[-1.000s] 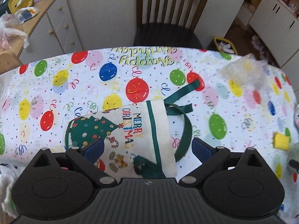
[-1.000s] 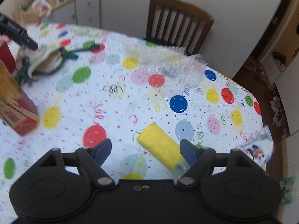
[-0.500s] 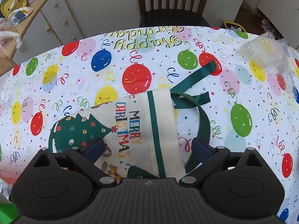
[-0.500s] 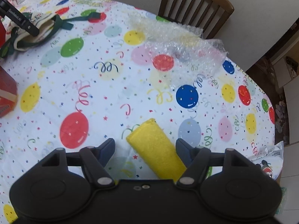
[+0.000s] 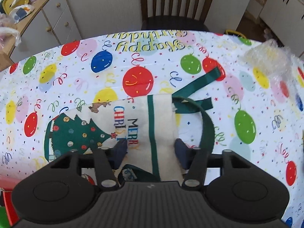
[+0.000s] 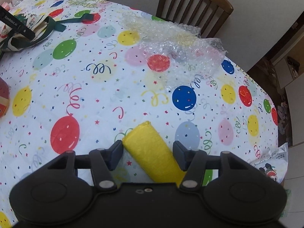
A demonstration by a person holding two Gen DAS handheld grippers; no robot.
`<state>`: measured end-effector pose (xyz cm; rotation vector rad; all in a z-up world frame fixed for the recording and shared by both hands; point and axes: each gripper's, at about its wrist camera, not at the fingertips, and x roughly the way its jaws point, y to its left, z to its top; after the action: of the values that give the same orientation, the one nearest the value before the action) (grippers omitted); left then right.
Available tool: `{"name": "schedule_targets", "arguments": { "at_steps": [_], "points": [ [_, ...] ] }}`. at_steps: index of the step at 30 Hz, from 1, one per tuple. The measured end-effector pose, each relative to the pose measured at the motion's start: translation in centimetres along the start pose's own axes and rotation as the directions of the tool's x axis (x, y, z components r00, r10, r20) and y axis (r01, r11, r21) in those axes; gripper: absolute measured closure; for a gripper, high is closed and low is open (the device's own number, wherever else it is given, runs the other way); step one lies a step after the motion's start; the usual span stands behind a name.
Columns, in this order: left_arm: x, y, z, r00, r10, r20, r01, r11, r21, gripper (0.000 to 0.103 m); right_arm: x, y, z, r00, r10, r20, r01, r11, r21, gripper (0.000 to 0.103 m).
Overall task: Organize soft objects
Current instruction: 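Grasp the yellow sponge with the right tool while the left tool grasps the Christmas tote strap, then lift the yellow sponge with the right tool while the left tool lifts the tote bag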
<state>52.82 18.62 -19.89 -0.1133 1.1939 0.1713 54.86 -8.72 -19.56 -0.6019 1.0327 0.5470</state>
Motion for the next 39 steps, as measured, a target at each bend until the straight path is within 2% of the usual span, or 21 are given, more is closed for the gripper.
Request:
{"name": "schedule_targets", "arguments": {
  "at_steps": [1, 2, 4, 6, 9, 12, 14, 19, 22, 27, 32, 36, 37, 39],
  "points": [
    [-0.1, 0.1, 0.0, 1.000, -0.008, 0.007, 0.008, 1.000, -0.008, 0.070, -0.1, 0.1, 0.0, 1.000, -0.003, 0.007, 0.003, 1.000, -0.004, 0.050],
    [-0.2, 0.1, 0.0, 1.000, -0.019, 0.014, 0.019, 1.000, -0.013, 0.086, -0.2, 0.2, 0.0, 1.000, -0.006, 0.015, 0.006, 1.000, -0.009, 0.053],
    [-0.6, 0.2, -0.1, 0.998, -0.054, 0.029, 0.055, 0.998, -0.027, 0.087, -0.4, 0.4, 0.2, 0.999, -0.012, 0.030, 0.012, 1.000, -0.015, 0.059],
    [-0.7, 0.2, -0.1, 0.997, -0.071, 0.034, 0.073, 0.996, -0.042, 0.090, -1.0, 0.5, 0.5, 0.998, -0.009, 0.060, 0.009, 1.000, -0.011, 0.076],
    [-1.1, 0.2, -0.3, 0.995, -0.085, 0.058, 0.088, 0.995, -0.047, 0.094, -1.5, 0.5, 0.9, 0.996, -0.030, 0.085, 0.030, 1.000, 0.001, 0.084],
    [-1.9, 0.4, -0.4, 0.992, -0.100, 0.083, 0.104, 0.993, -0.057, 0.097, -2.1, 0.4, 0.8, 0.993, -0.036, 0.116, 0.033, 0.999, 0.023, 0.088],
    [-2.5, 0.6, -0.4, 0.989, -0.113, 0.097, 0.120, 0.991, -0.063, 0.098, -2.8, 0.1, 0.7, 0.990, -0.010, 0.143, 0.002, 0.998, 0.058, 0.089],
    [-4.1, 0.7, -0.4, 0.978, -0.169, 0.126, 0.178, 0.981, -0.072, 0.099, -4.9, 0.8, 1.3, 0.974, 0.083, 0.213, -0.105, 0.990, 0.093, 0.091],
    [-4.8, 0.1, -0.3, 0.968, -0.217, 0.129, 0.226, 0.972, -0.059, 0.099, -5.2, 2.2, 1.6, 0.964, 0.137, 0.227, -0.159, 0.984, 0.078, 0.091],
    [-5.1, -1.1, -0.2, 0.969, -0.228, 0.097, 0.229, 0.973, 0.005, 0.098, -4.4, 4.4, 2.1, 0.969, 0.143, 0.202, -0.151, 0.988, 0.022, 0.090],
    [-6.2, -1.1, -0.4, 0.978, -0.201, 0.054, 0.192, 0.972, 0.137, 0.095, -3.7, 4.6, 2.2, 0.971, 0.149, 0.187, -0.158, 0.987, 0.030, 0.089],
    [-6.3, -1.5, -1.4, 0.990, -0.143, 0.002, 0.136, 0.947, 0.293, 0.094, -2.9, 5.4, 2.2, 0.976, 0.144, 0.163, -0.147, 0.989, 0.006, 0.089],
    [-6.3, -1.7, -1.8, 0.992, -0.127, -0.003, 0.121, 0.935, 0.334, 0.092, -2.8, 5.6, 2.2, 0.976, 0.146, 0.160, -0.148, 0.989, 0.003, 0.089],
    [-6.3, -2.1, -2.6, 0.995, -0.095, -0.008, 0.090, 0.914, 0.395, 0.077, -2.5, 5.7, 2.1, 0.977, 0.148, 0.151, -0.150, 0.989, -0.002, 0.087]
  ]
}}
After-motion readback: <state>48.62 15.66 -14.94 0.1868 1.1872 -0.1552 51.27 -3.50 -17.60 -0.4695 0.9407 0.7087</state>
